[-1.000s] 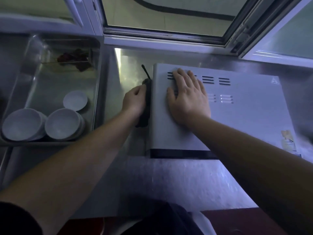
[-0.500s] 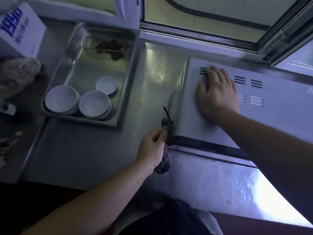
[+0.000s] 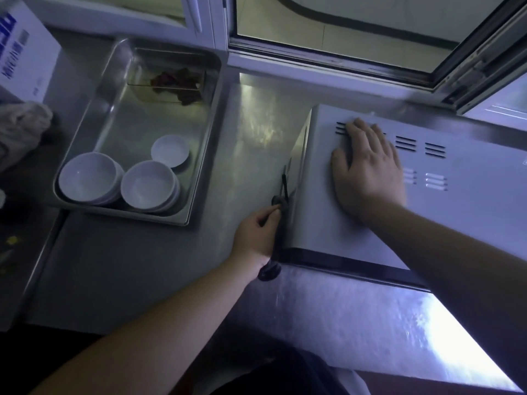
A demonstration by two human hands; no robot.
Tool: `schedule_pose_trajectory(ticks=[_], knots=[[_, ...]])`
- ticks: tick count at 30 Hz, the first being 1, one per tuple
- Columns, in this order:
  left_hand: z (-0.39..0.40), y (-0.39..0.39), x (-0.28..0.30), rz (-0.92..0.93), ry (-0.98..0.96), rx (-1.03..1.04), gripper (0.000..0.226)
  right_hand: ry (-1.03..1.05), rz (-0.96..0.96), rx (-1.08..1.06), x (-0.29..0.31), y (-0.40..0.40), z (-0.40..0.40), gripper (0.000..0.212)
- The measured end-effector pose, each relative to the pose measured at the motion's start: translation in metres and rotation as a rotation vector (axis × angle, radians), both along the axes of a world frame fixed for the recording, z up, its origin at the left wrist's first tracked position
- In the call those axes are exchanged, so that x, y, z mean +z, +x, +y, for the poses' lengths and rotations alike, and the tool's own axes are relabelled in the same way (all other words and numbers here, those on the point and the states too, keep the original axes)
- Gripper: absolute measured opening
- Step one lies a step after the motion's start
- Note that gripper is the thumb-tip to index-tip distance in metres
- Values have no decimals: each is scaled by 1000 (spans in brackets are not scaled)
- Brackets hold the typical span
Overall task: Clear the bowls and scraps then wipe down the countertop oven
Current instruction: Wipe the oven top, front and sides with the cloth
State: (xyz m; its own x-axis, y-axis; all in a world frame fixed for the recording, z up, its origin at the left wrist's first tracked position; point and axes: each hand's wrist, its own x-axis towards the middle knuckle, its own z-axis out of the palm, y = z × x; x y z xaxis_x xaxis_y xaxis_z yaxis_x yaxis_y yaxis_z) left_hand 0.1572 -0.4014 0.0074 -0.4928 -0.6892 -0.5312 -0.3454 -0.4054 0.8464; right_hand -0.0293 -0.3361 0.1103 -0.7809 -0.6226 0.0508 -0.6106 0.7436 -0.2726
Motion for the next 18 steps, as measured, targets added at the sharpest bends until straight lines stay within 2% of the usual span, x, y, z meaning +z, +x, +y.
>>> schedule_pose_trajectory(ticks=[4, 14, 18], knots=[[-33, -36, -5, -34, -46, -115, 33, 4, -3, -2, 0, -1, -1, 60], [-103, -128, -12, -106, -214, -222, 34, 8, 8, -7, -1, -2, 0, 60], [-107, -132, -24, -82, -191, -219, 34, 18, -1, -8, 0, -2, 0, 61]])
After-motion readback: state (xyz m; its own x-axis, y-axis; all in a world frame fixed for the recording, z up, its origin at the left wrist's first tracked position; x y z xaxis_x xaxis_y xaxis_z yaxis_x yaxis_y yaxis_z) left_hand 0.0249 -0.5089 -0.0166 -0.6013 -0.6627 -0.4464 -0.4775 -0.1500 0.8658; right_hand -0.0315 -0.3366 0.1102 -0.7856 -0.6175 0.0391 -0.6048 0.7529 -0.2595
